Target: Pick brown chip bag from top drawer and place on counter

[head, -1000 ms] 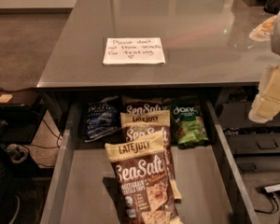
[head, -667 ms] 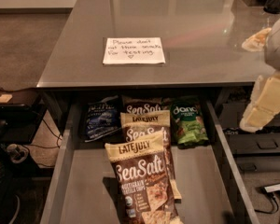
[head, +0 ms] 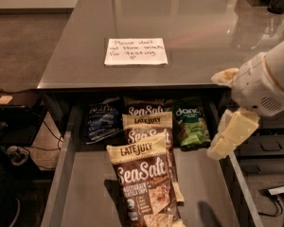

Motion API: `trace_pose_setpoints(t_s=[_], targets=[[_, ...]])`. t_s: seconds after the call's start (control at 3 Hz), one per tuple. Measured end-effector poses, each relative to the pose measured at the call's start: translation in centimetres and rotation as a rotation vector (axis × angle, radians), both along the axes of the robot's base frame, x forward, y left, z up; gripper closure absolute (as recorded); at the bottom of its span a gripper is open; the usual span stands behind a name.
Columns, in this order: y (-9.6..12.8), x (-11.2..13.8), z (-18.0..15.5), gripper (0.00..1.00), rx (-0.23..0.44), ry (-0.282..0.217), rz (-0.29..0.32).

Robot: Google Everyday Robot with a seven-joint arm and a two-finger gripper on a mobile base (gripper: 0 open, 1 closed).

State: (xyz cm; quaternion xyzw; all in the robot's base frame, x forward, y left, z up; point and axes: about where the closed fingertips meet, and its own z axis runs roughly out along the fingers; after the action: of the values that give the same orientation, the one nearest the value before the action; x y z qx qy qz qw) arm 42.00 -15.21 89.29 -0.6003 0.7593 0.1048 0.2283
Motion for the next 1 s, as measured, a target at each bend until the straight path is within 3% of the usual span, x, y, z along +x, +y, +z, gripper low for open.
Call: trace_pose_setpoints(t_s=[0.67,1.0], targets=[[6.3,-0.3,-8.2,0.0,0.146,0.077,0.086],[9.4,-0.1,-11.4,0.0,0.226,0.092,0.111]])
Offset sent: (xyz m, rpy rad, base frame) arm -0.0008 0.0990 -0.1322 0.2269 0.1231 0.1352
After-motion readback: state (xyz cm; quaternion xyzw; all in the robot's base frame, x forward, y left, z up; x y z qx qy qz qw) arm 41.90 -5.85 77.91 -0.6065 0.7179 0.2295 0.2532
